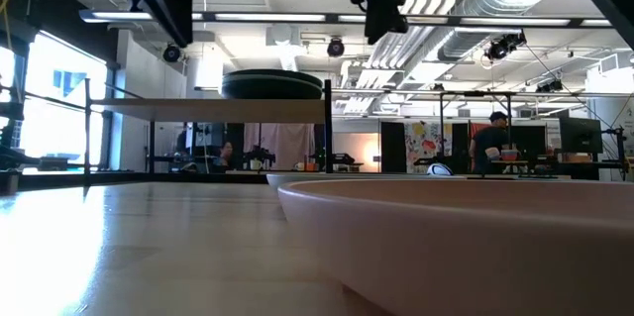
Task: Place and stack plates onto a shelf
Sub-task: Stack the pink plate on top of the dark green plate on the shelf
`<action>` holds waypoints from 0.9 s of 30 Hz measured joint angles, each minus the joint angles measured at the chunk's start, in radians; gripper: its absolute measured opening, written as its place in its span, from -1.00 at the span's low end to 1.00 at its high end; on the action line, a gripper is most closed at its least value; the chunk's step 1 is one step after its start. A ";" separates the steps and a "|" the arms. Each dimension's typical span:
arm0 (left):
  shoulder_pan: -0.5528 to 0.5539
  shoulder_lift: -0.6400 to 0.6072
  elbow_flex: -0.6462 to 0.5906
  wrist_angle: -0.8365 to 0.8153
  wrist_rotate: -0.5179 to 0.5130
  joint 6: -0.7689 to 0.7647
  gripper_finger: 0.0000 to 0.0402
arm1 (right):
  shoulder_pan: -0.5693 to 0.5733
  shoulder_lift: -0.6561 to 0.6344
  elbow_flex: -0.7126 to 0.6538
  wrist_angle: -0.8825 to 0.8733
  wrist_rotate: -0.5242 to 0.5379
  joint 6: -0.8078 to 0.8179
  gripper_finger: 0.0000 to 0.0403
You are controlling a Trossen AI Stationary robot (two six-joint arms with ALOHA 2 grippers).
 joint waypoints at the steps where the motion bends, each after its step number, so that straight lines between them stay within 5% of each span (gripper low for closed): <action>1: -0.014 0.000 -0.010 0.000 0.006 -0.020 -0.61 | 0.009 -0.002 0.000 -0.004 0.001 0.001 -0.61; 17: -0.397 0.000 -0.140 0.006 0.097 -0.091 -0.61 | 0.243 -0.013 -0.002 -0.003 0.001 0.180 -0.61; 27: -0.657 0.000 -0.195 0.030 0.095 -0.317 -0.61 | 0.470 -0.013 -0.002 -0.003 0.011 0.342 -0.61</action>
